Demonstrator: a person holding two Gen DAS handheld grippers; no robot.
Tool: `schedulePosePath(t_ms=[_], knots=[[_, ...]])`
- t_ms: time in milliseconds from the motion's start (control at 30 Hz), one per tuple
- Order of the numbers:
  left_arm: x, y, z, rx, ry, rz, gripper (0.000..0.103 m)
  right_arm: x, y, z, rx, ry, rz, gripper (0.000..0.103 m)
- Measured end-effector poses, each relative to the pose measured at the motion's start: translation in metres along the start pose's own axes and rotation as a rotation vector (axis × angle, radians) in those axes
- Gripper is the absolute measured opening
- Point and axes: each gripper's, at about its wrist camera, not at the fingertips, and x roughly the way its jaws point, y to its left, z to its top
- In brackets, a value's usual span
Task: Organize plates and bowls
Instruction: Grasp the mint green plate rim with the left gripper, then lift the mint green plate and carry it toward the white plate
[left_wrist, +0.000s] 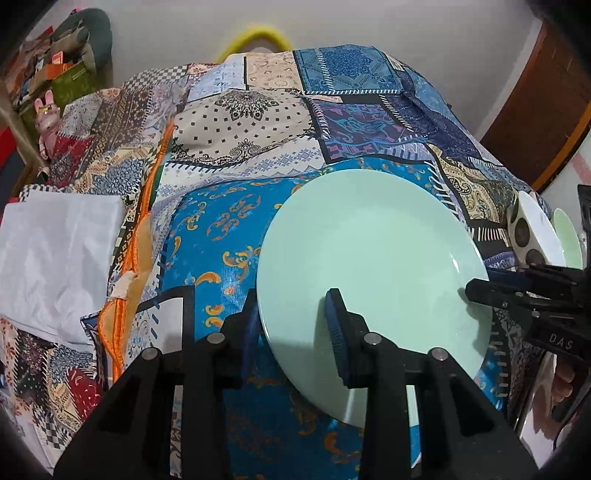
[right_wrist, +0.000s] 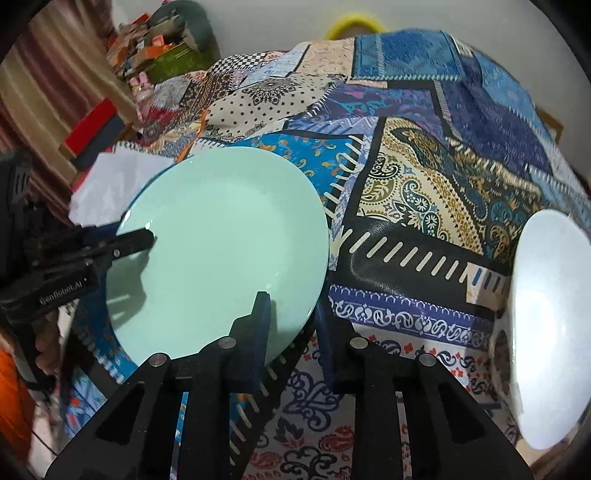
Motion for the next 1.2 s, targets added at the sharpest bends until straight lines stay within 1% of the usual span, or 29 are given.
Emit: schedulePosePath(t_ms=[67,200,333,567,867,1200], knots=[[-0.002,-0.001,-0.002,0.000,-0.003,0.009,0.034,-0.002,0.004,-0.002,-0.022,-0.005,-0.009,0.022],[-0.006,0.004,-0.003,-0.034,-0.009,0.000,0.034,-0.004,0.003,-0.002,-0.011,-0.011,0.013,0.022],[-0.011,0.002,-0.005,-0.030,-0.016,-0.001,0.034,-0.013,0.002,-0.001,0.001,-0.039,0.019,0.022],[-0.024,-0.001,-0.009,-0.042,-0.034,-0.019,0.034,-0.023,0.003,-0.006,0.011,-0.061,0.034,0.022],[-0.049,-0.012,-0.019,-0.036,-0.064,-0.021,0.034,-0.039,0.005,-0.017,0.017,-0.085,0.048,0.022],[-0.090,-0.030,-0.027,-0.026,-0.120,-0.013,0.034,-0.070,0.006,-0.030,0.027,-0.133,0.070,0.022]])
